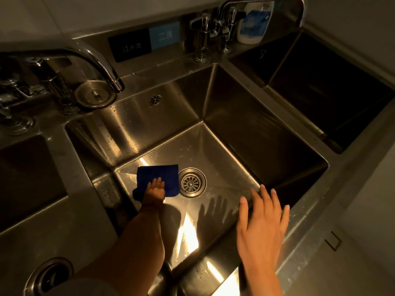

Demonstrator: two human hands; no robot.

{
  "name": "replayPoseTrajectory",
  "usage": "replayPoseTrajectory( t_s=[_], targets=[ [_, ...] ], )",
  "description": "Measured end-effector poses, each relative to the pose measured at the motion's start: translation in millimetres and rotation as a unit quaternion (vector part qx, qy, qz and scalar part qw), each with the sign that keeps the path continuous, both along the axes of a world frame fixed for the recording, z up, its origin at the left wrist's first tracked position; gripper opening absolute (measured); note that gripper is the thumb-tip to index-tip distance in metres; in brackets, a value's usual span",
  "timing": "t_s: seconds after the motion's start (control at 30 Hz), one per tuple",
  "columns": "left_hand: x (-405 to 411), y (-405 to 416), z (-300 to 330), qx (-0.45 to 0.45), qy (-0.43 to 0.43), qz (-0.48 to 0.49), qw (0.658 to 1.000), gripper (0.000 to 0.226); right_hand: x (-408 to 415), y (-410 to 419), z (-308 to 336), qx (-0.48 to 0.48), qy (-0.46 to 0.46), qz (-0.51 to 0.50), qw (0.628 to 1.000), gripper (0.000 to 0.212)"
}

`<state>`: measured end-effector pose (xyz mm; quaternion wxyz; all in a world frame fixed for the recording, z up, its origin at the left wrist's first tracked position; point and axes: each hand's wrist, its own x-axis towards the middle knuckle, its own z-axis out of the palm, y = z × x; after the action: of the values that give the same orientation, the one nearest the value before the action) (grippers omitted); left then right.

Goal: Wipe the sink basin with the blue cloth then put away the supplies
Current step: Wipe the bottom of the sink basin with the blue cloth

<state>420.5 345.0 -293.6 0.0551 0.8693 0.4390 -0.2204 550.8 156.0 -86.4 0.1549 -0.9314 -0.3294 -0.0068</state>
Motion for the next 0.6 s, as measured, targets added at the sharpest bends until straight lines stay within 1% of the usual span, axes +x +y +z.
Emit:
replayPoseTrajectory(
  t_s=[0.03,0.1,0.13,0.2,0.23,0.3,0.37,0.47,0.6],
  targets=[
    [1.8,-2.7,-0.2,0.021,-0.039,-0.006,0.999,0.051,0.0,0.6,0.2,0.002,0.000,-0.001,1.000,0.052],
    [5.3,-1.1,4.4,0.029,-0.038,-0.028,0.998,0.056,-0.1,1.1,0.1,0.003,0.000,-0.005,1.000,0.053],
    [5.5,2.7,2.4,0.011,-0.018,-0.024,0.999,0.056,-0.2,0.8,-0.2,0.003,-0.002,-0.004,1.000,0.054],
    [9.4,15.8,-3.8,-0.035,0.075,-0.005,0.997,0.057,-0.1,0.1,-1.1,0.006,-0.007,-0.001,1.000,0.054],
    [14.0,22.7,-3.2,-0.051,0.093,0.002,0.994,0.059,-0.2,-0.4,-1.4,0.009,-0.008,0.000,1.000,0.052],
    [20.9,31.0,-10.3,-0.035,0.082,-0.004,0.996,0.062,-0.2,-0.6,-2.1,0.017,-0.010,0.001,1.000,0.051],
    [22.7,34.9,-11.5,-0.031,0.071,-0.006,0.997,0.059,0.2,-0.3,-2.2,0.022,-0.012,0.001,1.000,0.052],
    [15.4,28.1,-13.9,-0.033,0.094,-0.009,0.995,0.059,-0.5,-0.9,-1.3,0.028,-0.014,0.004,1.000,0.052],
    [9.0,14.6,-20.4,-0.058,0.116,-0.012,0.991,0.061,-0.4,-1.5,-0.1,0.031,-0.008,0.004,0.999,0.048]
  ],
)
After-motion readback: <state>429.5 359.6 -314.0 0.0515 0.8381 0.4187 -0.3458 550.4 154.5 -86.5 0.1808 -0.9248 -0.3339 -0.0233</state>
